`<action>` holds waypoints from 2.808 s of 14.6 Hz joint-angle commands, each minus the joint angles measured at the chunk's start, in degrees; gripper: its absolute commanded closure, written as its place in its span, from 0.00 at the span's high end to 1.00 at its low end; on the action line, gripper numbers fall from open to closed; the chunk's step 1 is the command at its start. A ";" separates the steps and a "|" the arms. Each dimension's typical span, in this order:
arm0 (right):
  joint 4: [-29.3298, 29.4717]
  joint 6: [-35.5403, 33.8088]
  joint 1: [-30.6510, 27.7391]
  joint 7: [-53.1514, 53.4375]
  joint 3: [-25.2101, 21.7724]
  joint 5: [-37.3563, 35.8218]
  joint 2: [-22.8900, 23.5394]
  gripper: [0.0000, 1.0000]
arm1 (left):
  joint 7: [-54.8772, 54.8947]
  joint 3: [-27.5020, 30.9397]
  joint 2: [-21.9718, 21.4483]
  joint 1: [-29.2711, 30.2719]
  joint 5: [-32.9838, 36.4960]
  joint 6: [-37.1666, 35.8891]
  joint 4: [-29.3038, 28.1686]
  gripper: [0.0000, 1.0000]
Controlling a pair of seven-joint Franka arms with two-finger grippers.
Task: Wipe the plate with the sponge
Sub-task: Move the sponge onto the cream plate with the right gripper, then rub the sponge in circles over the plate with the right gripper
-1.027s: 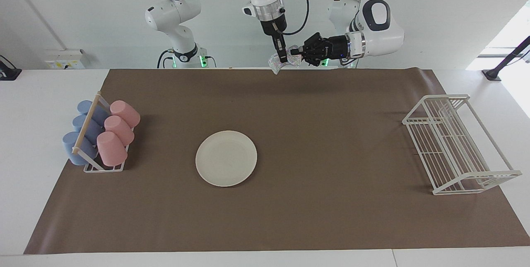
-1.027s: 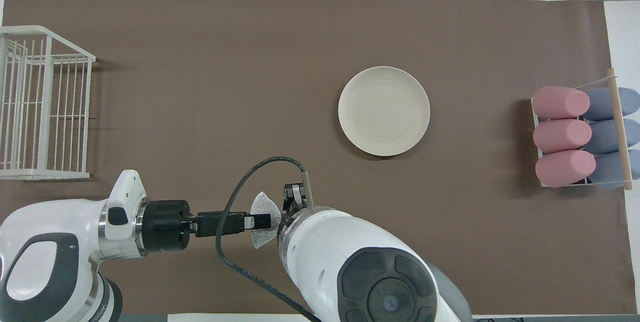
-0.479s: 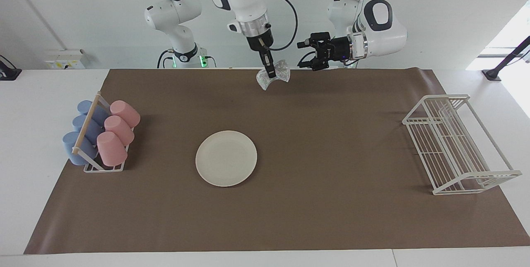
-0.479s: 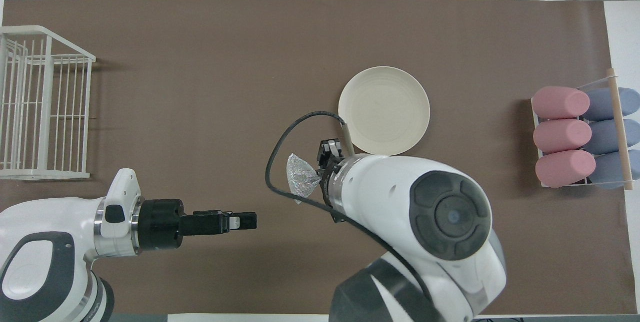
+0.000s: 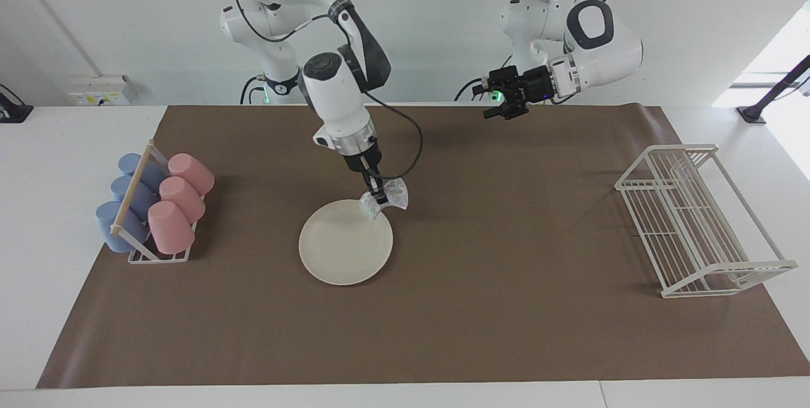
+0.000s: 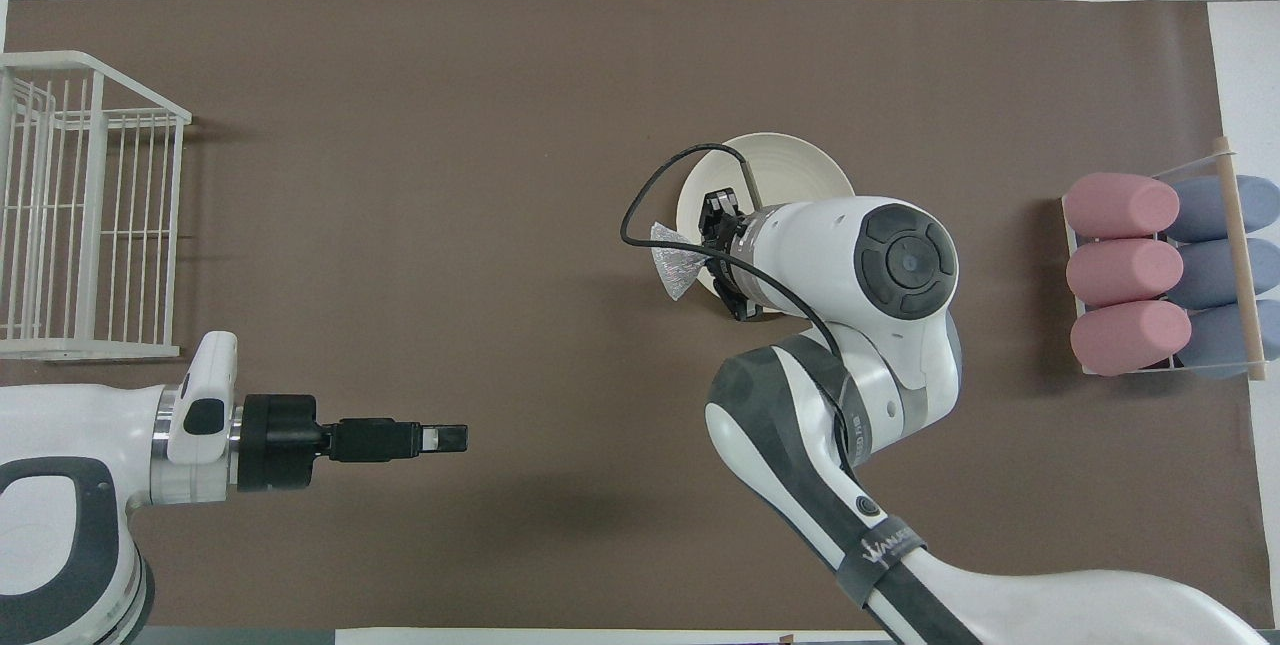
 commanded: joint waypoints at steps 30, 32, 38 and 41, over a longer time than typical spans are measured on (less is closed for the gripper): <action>-5.63 15.89 -10.59 -37.29 0.68 12.65 9.21 0.00 | -11.59 -0.55 9.49 16.17 61.10 10.35 11.98 1.00; -5.63 15.89 -10.68 -37.66 0.68 12.65 9.21 0.00 | -11.59 -0.55 9.49 16.17 61.10 10.35 11.98 1.00; -5.63 16.42 -3.75 -25.11 0.77 12.65 9.04 0.00 | -11.68 -0.55 9.49 16.17 61.10 10.18 11.98 1.00; -5.63 15.98 -2.86 -24.21 0.68 12.65 8.95 0.00 | -11.68 -0.64 9.40 16.00 61.10 10.00 11.98 1.00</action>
